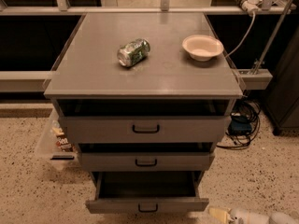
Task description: Close bottom drawer
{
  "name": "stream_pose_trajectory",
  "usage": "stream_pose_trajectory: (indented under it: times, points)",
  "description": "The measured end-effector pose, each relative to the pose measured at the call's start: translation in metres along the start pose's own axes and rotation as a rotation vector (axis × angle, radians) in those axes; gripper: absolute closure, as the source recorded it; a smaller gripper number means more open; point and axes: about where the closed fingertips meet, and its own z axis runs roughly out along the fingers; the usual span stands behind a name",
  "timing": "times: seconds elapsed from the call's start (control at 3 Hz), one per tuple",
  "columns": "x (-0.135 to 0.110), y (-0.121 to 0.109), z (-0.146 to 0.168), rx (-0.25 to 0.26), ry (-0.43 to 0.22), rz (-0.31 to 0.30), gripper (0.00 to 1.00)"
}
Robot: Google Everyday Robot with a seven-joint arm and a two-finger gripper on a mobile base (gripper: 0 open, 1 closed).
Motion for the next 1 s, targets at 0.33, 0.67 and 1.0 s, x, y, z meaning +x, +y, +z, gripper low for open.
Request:
stream_pose_trajectory:
  times: [0.33,0.67,1.0]
  points:
    - [0.013,-0.012,0.012,-0.019,-0.006,0.056,1.00]
    - [0.035,-0.033,0.037,-0.076,-0.017,0.155,1.00]
    - [0.048,-0.057,0.057,-0.109,-0.043,0.222,1.00]
